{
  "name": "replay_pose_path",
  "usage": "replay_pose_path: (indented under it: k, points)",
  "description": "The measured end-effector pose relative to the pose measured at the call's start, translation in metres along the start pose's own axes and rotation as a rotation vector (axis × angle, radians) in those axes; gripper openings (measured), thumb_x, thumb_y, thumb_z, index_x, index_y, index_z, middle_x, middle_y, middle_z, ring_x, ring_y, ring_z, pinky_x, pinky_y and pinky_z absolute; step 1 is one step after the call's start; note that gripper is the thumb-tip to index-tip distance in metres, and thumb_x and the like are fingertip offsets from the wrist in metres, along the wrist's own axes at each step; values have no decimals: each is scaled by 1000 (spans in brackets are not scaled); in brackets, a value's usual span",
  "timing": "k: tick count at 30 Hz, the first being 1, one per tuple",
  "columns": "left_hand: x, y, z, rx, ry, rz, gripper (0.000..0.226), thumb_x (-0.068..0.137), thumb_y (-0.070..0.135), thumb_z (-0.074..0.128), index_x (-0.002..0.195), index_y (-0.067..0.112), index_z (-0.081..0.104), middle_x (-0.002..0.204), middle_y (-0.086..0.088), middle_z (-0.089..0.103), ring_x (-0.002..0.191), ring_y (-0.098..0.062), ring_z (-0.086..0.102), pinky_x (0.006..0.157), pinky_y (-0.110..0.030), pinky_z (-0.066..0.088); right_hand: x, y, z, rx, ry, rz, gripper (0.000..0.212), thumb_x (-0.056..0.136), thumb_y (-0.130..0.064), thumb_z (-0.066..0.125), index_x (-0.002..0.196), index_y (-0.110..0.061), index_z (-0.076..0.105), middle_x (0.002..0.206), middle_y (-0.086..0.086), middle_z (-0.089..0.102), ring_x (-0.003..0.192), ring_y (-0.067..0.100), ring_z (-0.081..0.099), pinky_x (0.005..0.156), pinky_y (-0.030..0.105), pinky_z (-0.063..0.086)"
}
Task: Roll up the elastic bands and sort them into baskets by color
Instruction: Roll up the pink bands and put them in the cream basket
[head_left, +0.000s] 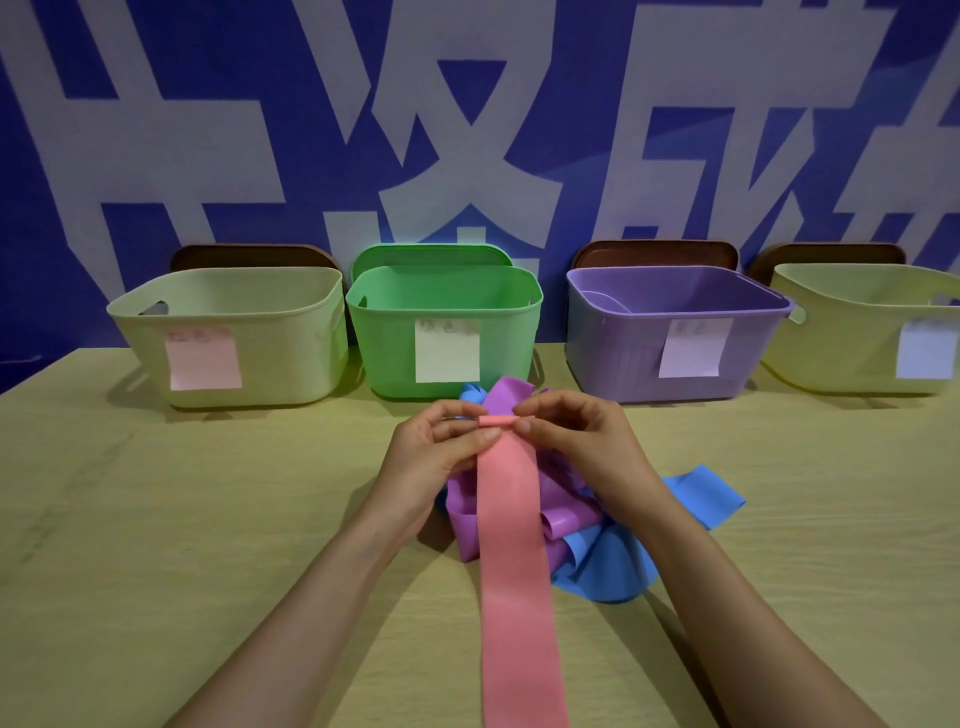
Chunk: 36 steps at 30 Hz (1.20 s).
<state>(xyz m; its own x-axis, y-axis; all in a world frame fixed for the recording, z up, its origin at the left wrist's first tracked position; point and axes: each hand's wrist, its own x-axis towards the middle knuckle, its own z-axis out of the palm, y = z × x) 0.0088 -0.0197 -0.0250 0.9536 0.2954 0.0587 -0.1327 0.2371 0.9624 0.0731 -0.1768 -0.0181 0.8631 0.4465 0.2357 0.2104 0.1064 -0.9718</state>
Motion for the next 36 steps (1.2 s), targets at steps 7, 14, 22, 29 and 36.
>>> replay_pose_path:
  k: [7, 14, 22, 29, 36]
  points:
    - [-1, 1, -1, 69, -38, 21, 29, 71, -4, 74, 95, 8, 65, 93, -10, 72, 86, -14, 68, 79, -23, 56, 0, 0, -1, -38, 16, 4, 11, 77, 2, 73, 85, -6, 72, 80, 3, 72, 79, 12, 66, 81, 26, 54]
    - [-1, -2, 2, 28, 52, 63, 17, 76, -1, 72, 91, 4, 65, 83, -8, 72, 78, -15, 68, 71, -22, 56, 0, -1, 2, -97, -28, -5, 18, 75, 0, 75, 90, -10, 70, 90, 3, 72, 81, 11, 65, 83, 28, 54]
    - [0, -3, 1, 59, 46, 70, 19, 77, 3, 72, 93, 10, 66, 90, -5, 71, 88, -18, 68, 79, -29, 56, -1, 0, 1, -130, -39, -9, 14, 82, -15, 71, 92, -4, 70, 82, 9, 70, 73, 12, 61, 70, 24, 50]
    - [-1, 0, 1, 26, 11, -25, 22, 75, -4, 71, 92, 9, 64, 85, -8, 72, 76, -15, 70, 67, -21, 57, -2, -2, 1, -59, -34, 20, 8, 81, -4, 71, 88, -2, 67, 78, 4, 66, 64, 8, 56, 60, 19, 48]
    - [0, 0, 1, -20, -1, -29, 15, 76, 4, 70, 89, 7, 65, 90, -12, 73, 80, -16, 70, 68, -20, 56, -2, -3, 0, -19, -40, 31, 14, 76, 4, 72, 88, 1, 67, 82, 6, 71, 77, 14, 65, 72, 23, 55]
